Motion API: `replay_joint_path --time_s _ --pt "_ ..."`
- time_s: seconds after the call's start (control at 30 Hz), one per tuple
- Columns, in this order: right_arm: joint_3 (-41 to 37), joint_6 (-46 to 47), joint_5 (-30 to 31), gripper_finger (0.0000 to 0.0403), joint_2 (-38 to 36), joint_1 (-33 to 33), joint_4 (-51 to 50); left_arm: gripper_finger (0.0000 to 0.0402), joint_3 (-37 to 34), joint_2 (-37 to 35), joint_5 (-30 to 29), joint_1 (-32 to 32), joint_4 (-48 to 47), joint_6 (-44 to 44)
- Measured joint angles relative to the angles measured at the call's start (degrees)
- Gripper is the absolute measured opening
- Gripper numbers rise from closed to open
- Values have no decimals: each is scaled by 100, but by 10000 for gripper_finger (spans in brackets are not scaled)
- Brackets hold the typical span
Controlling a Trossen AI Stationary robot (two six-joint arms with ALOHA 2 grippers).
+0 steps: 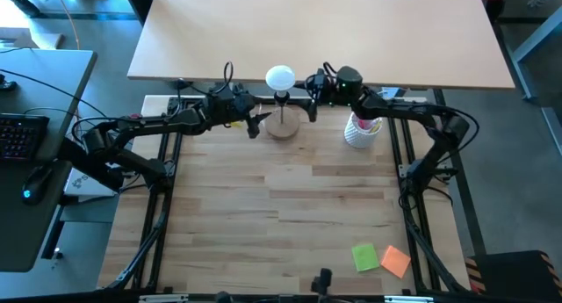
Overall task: Screw lightbulb
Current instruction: Remove the lightbulb from the lamp
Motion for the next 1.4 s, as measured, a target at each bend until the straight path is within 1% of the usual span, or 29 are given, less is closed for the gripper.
replay_joint_path --time_s 0.13,0.33,0.43,0.5,0.6,0.73,0.8,0.83,1.0,1.07,1.23,1.3,1.4 --pt "40 342 2 279 423 6 584 224 0 -2 -58 -43 -125 -138" --pt "491 460 -45 279 966 91 636 212 0 -4 -420 -225 -214 -156" --pt "666 453 -48 278 1103 170 644 208 0 -4 -553 -301 -214 -154" --pt "714 398 -48 270 1119 210 663 206 0 -4 -590 -335 -232 -154" --pt "737 347 -48 241 1119 264 682 205 0 -4 -593 -385 -281 -157" --pt "738 501 -47 174 1119 268 617 204 0 -4 -618 -436 -305 -161" --pt "741 669 -36 141 1116 269 606 204 0 -4 -748 -475 -315 -197" --pt "741 764 -4 131 1109 276 610 204 0 -7 -852 -499 -355 -205" --pt "741 1189 151 131 1006 469 514 204 -4 -246 -1648 -700 -882 -212" --pt "739 1359 266 131 922 613 394 204 -4 -362 -1877 -782 -1054 -213" --pt "739 1399 782 131 773 1072 5 204 -4 -671 -2179 -1000 -1303 -270" --pt "741 1303 1124 131 759 1288 -131 204 -4 -815 -2340 -1090 -1453 -310" --pt "752 1105 1796 131 742 1625 -365 204 -4 -1032 -2553 -1243 -1673 -358"
